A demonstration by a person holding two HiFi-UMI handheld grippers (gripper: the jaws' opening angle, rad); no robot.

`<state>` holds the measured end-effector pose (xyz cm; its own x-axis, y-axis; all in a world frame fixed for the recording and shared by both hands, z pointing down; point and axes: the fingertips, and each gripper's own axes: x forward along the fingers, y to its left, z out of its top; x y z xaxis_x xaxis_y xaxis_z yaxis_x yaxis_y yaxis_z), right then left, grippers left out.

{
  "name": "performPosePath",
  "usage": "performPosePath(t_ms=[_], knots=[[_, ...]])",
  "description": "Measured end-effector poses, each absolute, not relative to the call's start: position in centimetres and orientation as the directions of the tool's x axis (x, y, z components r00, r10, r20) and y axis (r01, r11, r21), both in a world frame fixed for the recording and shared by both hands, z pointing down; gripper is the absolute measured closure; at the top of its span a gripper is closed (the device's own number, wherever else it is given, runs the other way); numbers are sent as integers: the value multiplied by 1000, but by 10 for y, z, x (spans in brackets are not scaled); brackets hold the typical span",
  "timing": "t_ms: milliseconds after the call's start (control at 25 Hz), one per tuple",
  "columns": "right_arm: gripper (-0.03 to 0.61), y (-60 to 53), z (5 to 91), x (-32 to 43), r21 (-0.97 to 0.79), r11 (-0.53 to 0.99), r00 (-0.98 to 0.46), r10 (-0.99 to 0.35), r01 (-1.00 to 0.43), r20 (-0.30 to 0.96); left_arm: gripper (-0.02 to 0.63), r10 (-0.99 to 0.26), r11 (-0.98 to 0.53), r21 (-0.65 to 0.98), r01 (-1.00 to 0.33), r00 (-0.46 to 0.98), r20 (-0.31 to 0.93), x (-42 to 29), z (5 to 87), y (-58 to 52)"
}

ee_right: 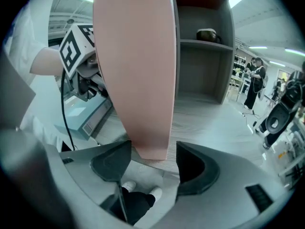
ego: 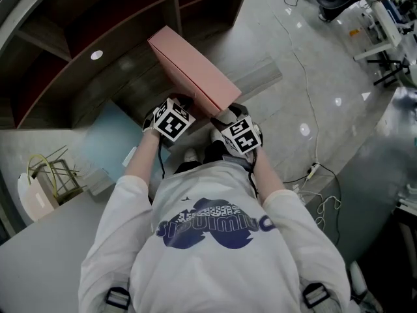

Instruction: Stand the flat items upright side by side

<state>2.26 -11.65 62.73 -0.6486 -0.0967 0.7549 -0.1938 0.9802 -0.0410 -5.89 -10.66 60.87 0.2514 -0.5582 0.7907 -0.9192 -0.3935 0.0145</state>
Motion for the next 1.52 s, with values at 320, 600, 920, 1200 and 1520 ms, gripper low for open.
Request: performPosePath(t_ms=[320,600,920,1200,1520], knots=[[351,-115,595,25,-3,999,-628,-19,-34,778,601,-597,-297,57,-953,232,768,-65,589,-104],[350,-115,596,21,-49,998,-593,67,47,803,601,-597,-293,21,-956,200,777,-43,575,-103],[405,-119,597,11,-64,995,-594,96,75,799,601,-598,-245,56,-968,196,777,-56,580,-111],[446,-119,595,-10,-90,994,-613,114,69,782,603,-588,-200,21,-980,138,797,-86,582,-117],[448,-124,593,-21,-147,989,-612,128,20,780,603,-600,-171,39,-984,136,789,-86,571,-108]])
